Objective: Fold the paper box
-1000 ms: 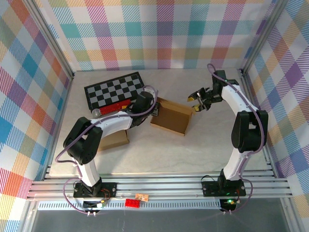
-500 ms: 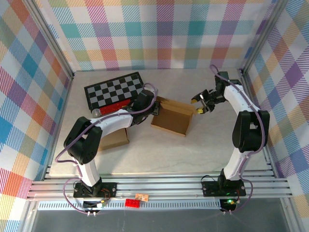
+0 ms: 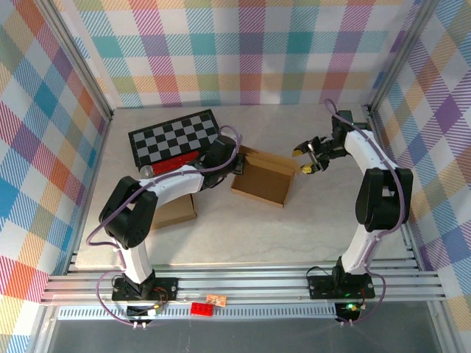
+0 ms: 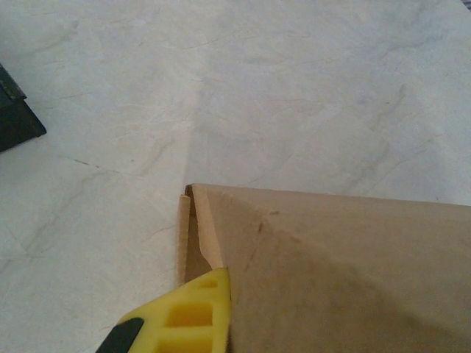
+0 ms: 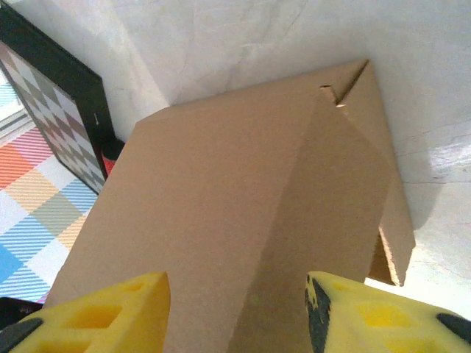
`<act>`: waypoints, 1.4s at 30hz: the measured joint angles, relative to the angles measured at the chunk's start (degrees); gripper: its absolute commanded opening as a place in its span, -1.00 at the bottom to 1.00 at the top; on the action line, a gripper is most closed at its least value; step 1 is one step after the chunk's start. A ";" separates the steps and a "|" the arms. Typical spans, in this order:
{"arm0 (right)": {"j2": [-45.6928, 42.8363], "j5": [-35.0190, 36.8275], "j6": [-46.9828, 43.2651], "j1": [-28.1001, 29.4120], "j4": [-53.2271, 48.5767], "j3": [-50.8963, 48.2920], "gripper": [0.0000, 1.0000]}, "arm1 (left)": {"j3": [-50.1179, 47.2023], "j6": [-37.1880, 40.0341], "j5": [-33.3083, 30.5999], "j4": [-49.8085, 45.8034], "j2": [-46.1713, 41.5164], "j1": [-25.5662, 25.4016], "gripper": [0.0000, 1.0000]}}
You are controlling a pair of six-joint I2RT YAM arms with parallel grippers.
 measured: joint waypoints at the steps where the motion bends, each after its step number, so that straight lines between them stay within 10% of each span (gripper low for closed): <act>1: 0.00 -0.50 0.48 0.13 0.63 -0.44 0.05 | 0.00 0.00 0.00 0.00 0.09 0.00 -1.00; 25: 0.50 -3.21 8.20 2.58 6.01 -3.72 -0.26 | 3.56 -5.20 1.03 -3.96 1.18 0.11 -1.00; 42: -3.96 5.60 0.76 6.64 6.49 -9.05 -0.38 | -5.90 -8.41 5.29 1.05 -1.51 0.00 -0.43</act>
